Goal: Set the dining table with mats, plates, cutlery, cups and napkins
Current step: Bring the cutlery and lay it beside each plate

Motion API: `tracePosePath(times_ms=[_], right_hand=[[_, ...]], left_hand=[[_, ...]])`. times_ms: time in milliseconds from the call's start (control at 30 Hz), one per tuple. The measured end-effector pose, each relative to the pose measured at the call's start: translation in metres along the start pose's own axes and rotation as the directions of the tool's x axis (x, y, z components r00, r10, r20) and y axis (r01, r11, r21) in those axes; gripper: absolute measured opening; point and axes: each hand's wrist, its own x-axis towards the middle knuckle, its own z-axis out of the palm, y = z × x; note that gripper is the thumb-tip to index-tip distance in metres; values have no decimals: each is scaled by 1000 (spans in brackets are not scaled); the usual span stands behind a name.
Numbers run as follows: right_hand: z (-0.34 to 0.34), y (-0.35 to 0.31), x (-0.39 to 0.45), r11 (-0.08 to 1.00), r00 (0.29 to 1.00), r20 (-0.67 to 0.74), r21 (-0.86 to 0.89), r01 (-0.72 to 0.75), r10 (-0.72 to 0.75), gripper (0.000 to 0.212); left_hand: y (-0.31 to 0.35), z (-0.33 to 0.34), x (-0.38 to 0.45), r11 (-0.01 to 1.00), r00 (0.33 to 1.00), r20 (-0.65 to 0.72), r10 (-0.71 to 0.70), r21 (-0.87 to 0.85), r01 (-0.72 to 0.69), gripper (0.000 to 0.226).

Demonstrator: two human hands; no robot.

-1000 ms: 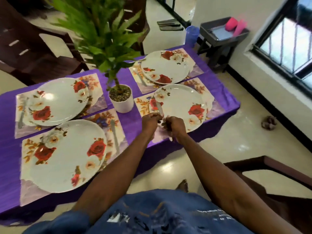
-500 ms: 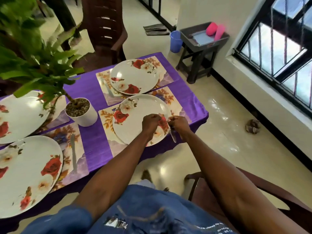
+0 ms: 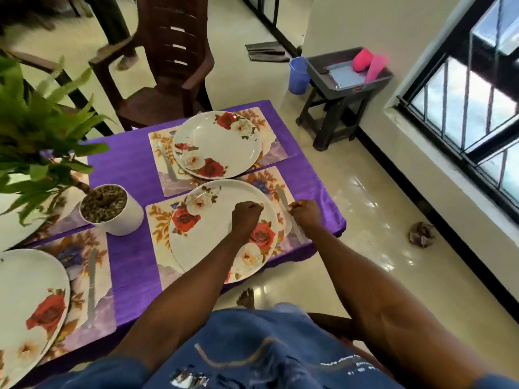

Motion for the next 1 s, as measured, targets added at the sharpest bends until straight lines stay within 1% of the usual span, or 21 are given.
tracePosePath(times_ms=[100, 200, 300, 400, 500, 667, 800, 1000], right_hand=[[7, -6, 9, 999, 1000, -6, -35, -17, 17, 17], [10, -8, 14, 998, 999, -6, -59, -34, 34, 16], [10, -5, 24, 994, 999, 31, -105, -12, 15, 15], [9, -6, 31, 994, 999, 41, -110, 8, -4, 18], [4, -5, 35, 990, 997, 65, -132, 54, -46, 20], [1, -1, 40, 990, 993, 99, -117, 80, -68, 18], [2, 0, 37, 987, 992, 92, -131, 96, -84, 13], [1, -2, 32, 981, 991, 84, -158, 115, -103, 12]], left_hand=[[3, -2, 9, 1000, 1000, -2, -14, 10, 14, 24], [4, -3, 17, 998, 998, -21, -59, -2, 59, 22], [5, 0, 27, 994, 993, -60, -106, -47, 103, 19], [8, 6, 35, 989, 985, -94, -142, -47, 138, 17], [15, 15, 37, 988, 983, -107, -152, -44, 148, 20], [20, 25, 41, 987, 981, -111, -157, 3, 158, 26], [15, 29, 39, 986, 980, -113, -164, 14, 167, 26], [6, 28, 34, 988, 981, -118, -151, 27, 155, 25]])
